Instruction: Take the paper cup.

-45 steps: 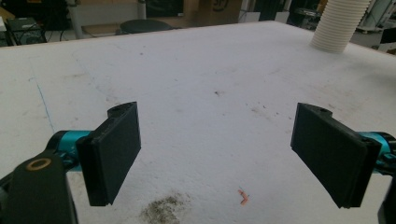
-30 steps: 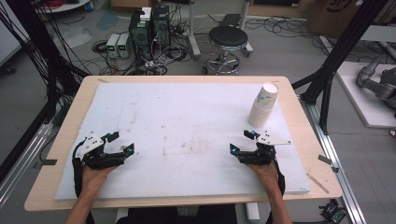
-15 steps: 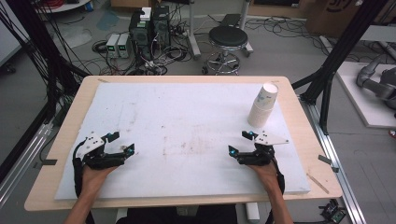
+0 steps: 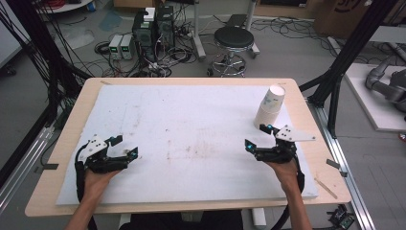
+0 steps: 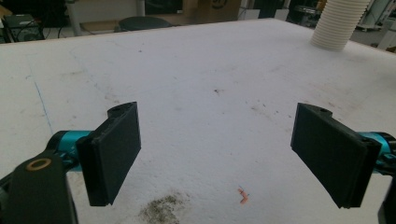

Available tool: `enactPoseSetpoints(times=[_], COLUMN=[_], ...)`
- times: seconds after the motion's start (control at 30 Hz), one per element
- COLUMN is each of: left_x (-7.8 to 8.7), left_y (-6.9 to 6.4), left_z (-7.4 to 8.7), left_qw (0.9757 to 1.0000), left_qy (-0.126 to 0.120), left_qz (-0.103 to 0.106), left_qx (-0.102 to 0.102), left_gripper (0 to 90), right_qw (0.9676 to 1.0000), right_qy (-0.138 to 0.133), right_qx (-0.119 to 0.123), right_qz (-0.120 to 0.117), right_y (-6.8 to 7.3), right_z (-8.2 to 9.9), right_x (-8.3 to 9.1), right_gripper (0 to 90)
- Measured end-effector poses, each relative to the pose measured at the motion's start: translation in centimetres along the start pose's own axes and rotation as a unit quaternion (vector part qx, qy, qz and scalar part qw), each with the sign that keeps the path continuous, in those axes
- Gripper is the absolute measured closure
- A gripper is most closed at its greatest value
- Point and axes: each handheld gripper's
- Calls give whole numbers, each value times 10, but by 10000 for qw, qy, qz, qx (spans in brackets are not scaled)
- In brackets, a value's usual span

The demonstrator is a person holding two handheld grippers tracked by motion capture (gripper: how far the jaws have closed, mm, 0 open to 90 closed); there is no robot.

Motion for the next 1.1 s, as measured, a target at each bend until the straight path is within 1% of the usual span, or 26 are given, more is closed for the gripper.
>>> enactPoseSetpoints(times=[0.03, 0.07, 0.1, 0.2, 0.33, 0.37, 0.53, 0.6, 0.77, 0.8, 0.83, 0.87, 0.9, 0.93, 0.97, 1.0, 1.1], left_x=[0, 0, 0, 0, 0, 0, 0, 0, 0, 0, 0, 0, 0, 0, 0, 0, 0], left_y=[0, 0, 0, -1, -1, -1, -1, -2, -1, -1, -1, -1, -1, -1, -1, -1, -1], left_z=[0, 0, 0, 0, 0, 0, 0, 0, 0, 0, 0, 0, 0, 0, 0, 0, 0], left_qw=[10000, 10000, 10000, 10000, 10000, 10000, 10000, 10000, 10000, 10000, 10000, 10000, 10000, 10000, 10000, 10000, 10000], left_qy=[-7, -7, -12, -3, 8, 8, -1, -5, -9, -4, -5, -10, -18, -17, -19, -19, -15], left_qz=[0, 0, -2, 13, 11, 21, 11, 7, 2, 4, 4, 1, 8, 9, 16, 16, 11], left_qx=[0, 0, -15, -25, -44, -58, -84, -69, -65, -72, -63, -66, -67, -67, -63, -63, -47], left_gripper=[160, 160, 160, 160, 160, 160, 160, 160, 160, 160, 160, 160, 160, 160, 160, 160, 160], right_qw=[10000, 10000, 10000, 9998, 9994, 9995, 9993, 9992, 9993, 9993, 9994, 9994, 9994, 9995, 9996, 9996, 9994], right_qy=[-4, -4, -27, -49, -85, -96, -36, 20, 101, 101, 158, 158, 183, 185, 200, 200, 301], right_qx=[22, 22, 74, 173, 288, 273, 317, 327, 270, 270, 230, 230, 233, 213, 159, 159, 144], right_qz=[13, 13, 36, 87, 148, 156, 170, 213, 238, 238, 214, 214, 186, 157, 129, 129, 133], right_y=[-1, -1, -4, -8, -13, -14, -20, -24, -39, -39, -46, -46, -54, -58, -62, -62, -74], right_z=[-5, -5, -17, -34, -55, -60, -78, -84, -100, -100, -107, -107, -112, -115, -117, -117, -127], right_x=[3, 3, 10, 18, 26, 27, 31, 32, 37, 37, 39, 39, 41, 42, 43, 43, 46], right_gripper=[141, 141, 141, 141, 140, 140, 140, 140, 140, 140, 140, 140, 139, 140, 140, 140, 140])
Point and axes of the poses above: each handheld gripper's, and its own axes: x roughly backward along the jaws, z roughly out of its underside, y roughly to its left, and after that the axes turned 14 degrees about -z, right-handed
